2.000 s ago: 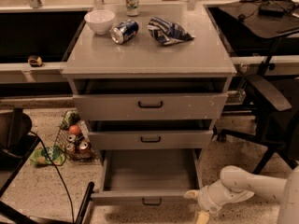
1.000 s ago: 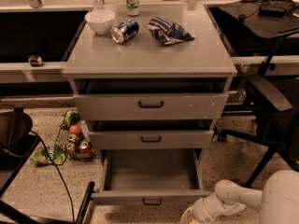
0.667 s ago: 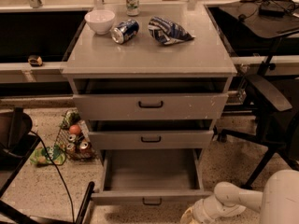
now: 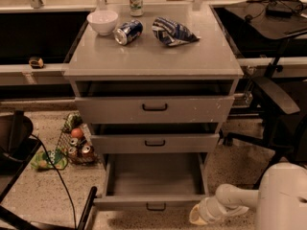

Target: Close bottom drawer

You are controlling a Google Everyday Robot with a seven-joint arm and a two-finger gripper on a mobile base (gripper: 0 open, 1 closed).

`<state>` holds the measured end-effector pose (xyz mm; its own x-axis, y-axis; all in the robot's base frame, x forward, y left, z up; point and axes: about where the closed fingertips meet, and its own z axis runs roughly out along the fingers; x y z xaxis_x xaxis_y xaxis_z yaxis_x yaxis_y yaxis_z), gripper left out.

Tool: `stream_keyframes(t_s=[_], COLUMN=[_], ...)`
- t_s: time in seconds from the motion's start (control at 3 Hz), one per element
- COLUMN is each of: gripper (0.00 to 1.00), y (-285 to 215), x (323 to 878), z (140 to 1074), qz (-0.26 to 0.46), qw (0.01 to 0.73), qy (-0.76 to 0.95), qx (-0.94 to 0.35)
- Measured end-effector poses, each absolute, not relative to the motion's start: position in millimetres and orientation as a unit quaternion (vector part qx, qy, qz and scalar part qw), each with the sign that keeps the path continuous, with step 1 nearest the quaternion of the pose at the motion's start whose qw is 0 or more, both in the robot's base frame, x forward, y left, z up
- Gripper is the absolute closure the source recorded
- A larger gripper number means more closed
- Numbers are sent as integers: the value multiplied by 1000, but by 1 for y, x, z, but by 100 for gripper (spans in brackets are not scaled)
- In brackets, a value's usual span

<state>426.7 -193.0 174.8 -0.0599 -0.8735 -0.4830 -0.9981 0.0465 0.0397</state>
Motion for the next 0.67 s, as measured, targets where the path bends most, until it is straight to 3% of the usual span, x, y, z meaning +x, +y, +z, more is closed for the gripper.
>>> stream_keyframes(t_s=[0.67], gripper=[100], y=[-203], x=[472], z=[153], qz=[161], qw=[214], qy=[672], qx=[-690])
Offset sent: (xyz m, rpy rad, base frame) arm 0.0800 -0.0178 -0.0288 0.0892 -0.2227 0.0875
